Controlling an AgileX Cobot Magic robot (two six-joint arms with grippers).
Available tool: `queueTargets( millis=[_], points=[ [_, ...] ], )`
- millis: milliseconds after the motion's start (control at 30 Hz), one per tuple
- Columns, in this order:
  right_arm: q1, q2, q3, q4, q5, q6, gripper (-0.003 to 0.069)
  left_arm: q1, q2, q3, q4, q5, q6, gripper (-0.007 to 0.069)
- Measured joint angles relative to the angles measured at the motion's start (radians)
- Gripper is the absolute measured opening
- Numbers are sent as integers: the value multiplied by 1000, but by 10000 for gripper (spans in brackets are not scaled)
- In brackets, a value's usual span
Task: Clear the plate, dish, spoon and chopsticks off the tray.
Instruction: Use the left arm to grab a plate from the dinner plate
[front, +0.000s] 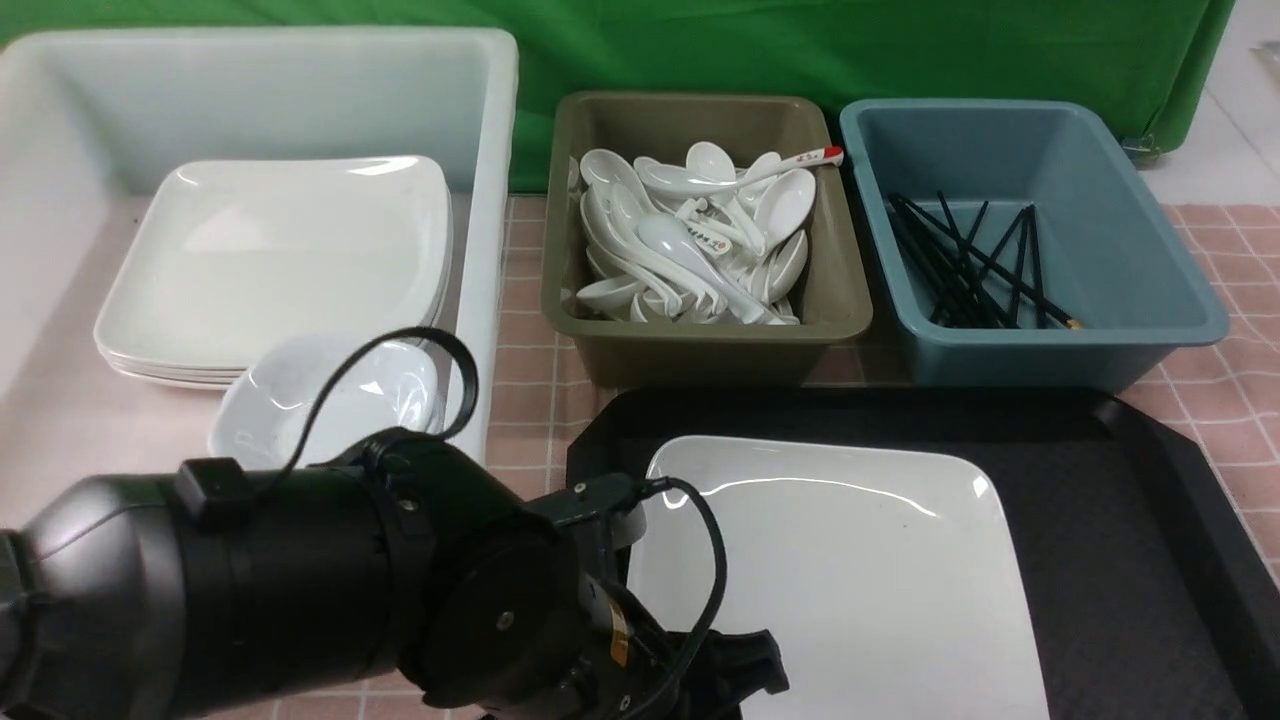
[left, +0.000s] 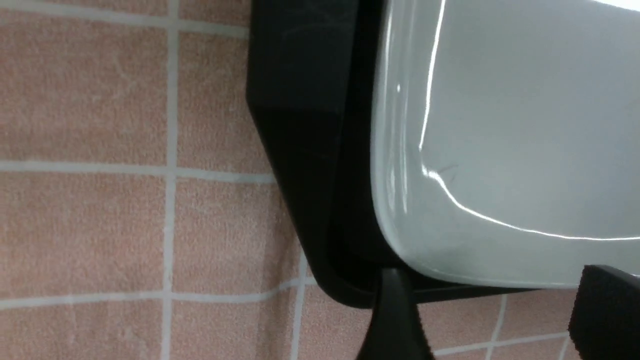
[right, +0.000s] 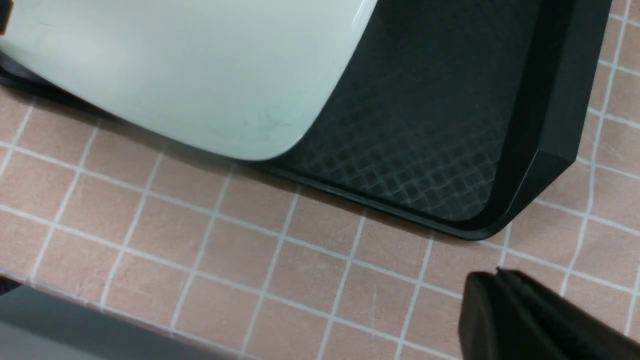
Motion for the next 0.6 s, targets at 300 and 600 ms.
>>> queueTargets(
  millis=[300,600],
  points=[
    [0,0,0,0,0,0,32,14,64,-5,10,-54,19,467],
    [0,0,0,0,0,0,32,16,104,-30,19,-28,47,461]
  ],
)
